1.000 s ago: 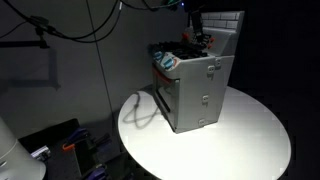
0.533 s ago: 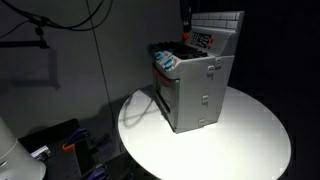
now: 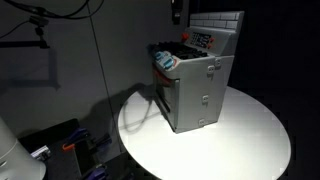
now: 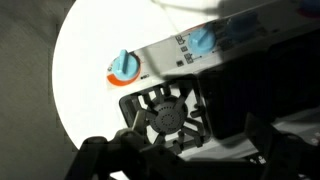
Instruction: Push the top right button on the toy stove
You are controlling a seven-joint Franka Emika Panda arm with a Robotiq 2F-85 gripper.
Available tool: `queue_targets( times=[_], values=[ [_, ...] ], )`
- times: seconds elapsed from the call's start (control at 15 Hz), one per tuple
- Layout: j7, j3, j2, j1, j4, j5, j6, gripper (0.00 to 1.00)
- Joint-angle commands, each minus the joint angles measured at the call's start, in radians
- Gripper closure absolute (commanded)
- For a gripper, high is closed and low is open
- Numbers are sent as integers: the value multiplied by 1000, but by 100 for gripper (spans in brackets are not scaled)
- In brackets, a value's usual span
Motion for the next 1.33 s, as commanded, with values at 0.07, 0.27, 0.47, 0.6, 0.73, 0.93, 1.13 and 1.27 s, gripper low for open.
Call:
queue_targets(
  times=[0.07,0.27,0.47,0.6,0.73,0.93,1.13,1.27],
  values=[
    [-124,11,-53,-20,-2,56,-146,0],
    [-173,11,-85,-20,5,66,-228,0],
    [-198,14,-113,-19,10,56,-280,0],
    [-198,19,-130,-18,12,41,-307,0],
    [-189,25,-146,-17,14,30,-322,0],
    [-191,32,-166,-17,14,26,-332,0],
    [-175,37,-159,-18,6,39,-309,0],
    [-175,38,-158,-18,5,39,-308,0]
  ],
)
